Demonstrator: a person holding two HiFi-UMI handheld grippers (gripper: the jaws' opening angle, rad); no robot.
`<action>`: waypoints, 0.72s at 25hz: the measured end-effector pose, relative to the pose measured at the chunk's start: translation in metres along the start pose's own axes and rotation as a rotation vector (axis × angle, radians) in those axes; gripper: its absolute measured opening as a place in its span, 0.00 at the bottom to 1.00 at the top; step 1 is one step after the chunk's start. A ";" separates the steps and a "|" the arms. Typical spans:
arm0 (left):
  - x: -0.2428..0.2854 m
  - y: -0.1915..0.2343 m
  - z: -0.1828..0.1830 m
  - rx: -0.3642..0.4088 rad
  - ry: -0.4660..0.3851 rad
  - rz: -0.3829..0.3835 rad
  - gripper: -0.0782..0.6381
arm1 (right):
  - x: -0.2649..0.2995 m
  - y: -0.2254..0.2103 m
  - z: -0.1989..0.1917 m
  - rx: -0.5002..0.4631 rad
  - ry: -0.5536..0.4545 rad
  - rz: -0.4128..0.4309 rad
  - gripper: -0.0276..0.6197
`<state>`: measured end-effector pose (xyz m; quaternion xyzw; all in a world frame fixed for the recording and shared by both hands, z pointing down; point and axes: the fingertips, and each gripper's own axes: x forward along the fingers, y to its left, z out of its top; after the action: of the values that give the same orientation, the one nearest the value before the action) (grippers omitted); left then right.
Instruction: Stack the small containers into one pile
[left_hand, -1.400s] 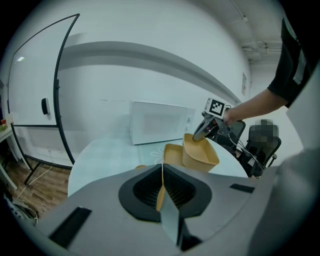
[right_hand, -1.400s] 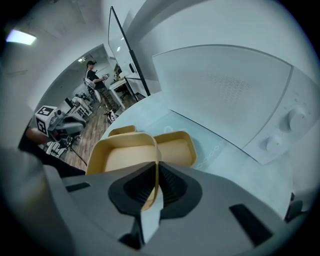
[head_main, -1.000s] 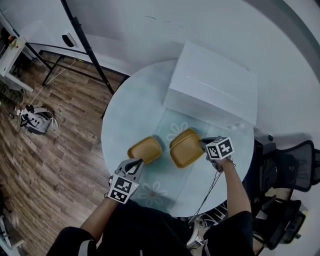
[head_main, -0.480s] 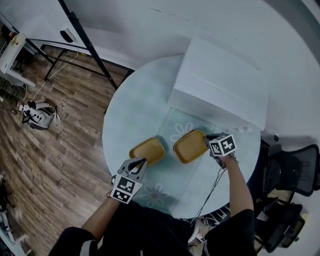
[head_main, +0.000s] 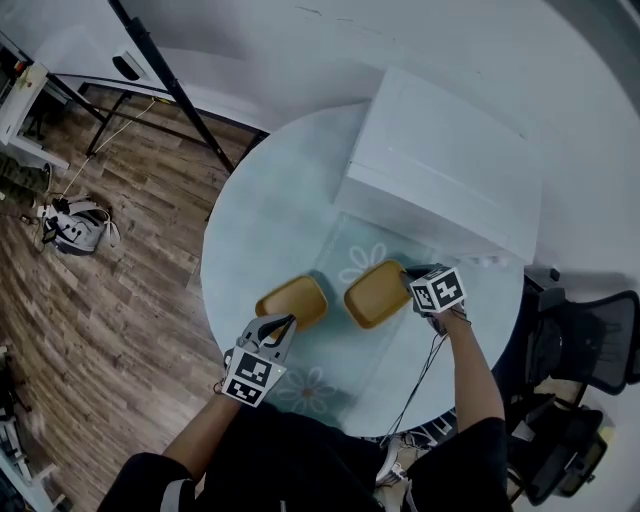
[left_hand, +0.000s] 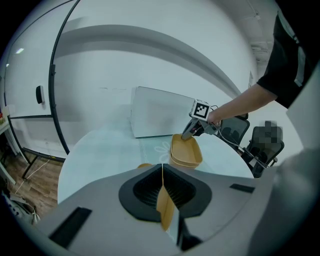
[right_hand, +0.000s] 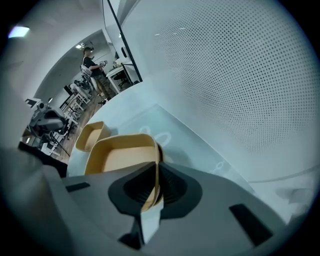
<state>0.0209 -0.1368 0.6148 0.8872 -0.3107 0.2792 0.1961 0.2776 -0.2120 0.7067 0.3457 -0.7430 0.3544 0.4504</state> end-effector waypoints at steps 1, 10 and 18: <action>0.001 0.001 0.000 0.000 0.002 0.000 0.13 | 0.002 0.000 -0.001 -0.002 0.002 -0.002 0.09; 0.004 0.010 0.004 0.008 0.000 0.010 0.13 | 0.004 0.001 -0.002 -0.030 -0.033 -0.041 0.10; 0.004 0.009 0.004 0.009 0.002 0.005 0.13 | -0.005 -0.002 0.001 -0.063 -0.055 -0.102 0.10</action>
<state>0.0194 -0.1470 0.6154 0.8869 -0.3115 0.2821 0.1917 0.2805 -0.2126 0.7020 0.3785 -0.7472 0.2977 0.4579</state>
